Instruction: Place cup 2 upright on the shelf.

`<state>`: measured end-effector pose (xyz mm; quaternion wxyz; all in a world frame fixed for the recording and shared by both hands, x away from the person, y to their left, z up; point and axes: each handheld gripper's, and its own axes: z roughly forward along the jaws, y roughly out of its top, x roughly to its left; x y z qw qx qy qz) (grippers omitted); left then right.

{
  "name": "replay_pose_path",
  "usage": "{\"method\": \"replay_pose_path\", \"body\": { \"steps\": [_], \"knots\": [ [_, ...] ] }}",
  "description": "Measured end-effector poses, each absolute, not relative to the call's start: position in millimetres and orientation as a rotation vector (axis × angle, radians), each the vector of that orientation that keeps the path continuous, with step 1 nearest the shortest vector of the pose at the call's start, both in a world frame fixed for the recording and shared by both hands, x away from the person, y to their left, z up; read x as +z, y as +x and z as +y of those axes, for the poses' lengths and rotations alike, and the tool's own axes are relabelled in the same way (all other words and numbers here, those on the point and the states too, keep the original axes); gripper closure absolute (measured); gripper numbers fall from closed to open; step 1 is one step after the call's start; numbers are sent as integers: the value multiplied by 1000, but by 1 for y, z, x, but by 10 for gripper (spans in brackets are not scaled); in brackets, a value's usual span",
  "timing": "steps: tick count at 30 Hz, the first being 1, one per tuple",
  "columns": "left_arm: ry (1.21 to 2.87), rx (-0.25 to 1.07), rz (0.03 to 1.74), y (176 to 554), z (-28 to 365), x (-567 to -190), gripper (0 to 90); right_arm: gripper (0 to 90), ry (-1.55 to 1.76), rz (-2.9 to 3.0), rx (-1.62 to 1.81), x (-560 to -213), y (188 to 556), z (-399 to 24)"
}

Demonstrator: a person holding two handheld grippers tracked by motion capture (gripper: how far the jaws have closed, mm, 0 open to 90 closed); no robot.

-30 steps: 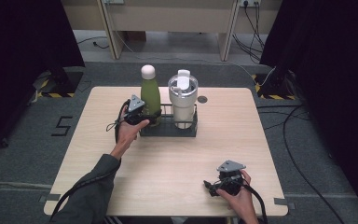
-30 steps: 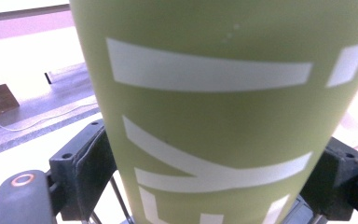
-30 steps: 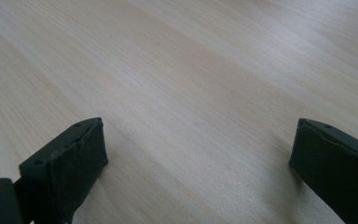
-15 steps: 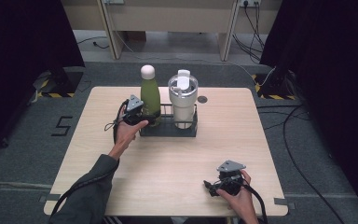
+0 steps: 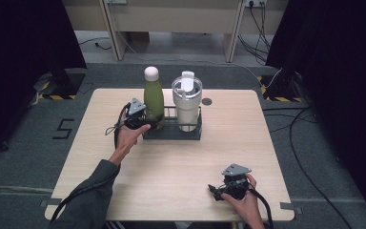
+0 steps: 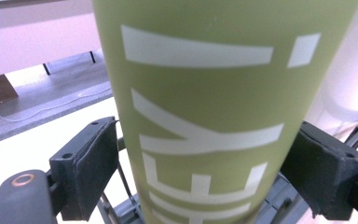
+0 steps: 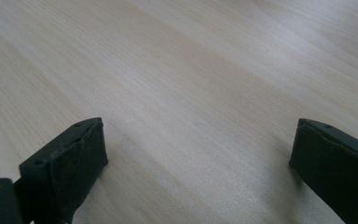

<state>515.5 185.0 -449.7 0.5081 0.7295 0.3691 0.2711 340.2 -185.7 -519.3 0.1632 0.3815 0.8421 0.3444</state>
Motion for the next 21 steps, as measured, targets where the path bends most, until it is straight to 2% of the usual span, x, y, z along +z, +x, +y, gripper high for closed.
{"method": "replay_pose_path", "body": {
  "steps": [21],
  "knots": [
    [1766,628,932,496,200,-451,147,40,1087,2400,984,-519,340,-186]
  ]
}}
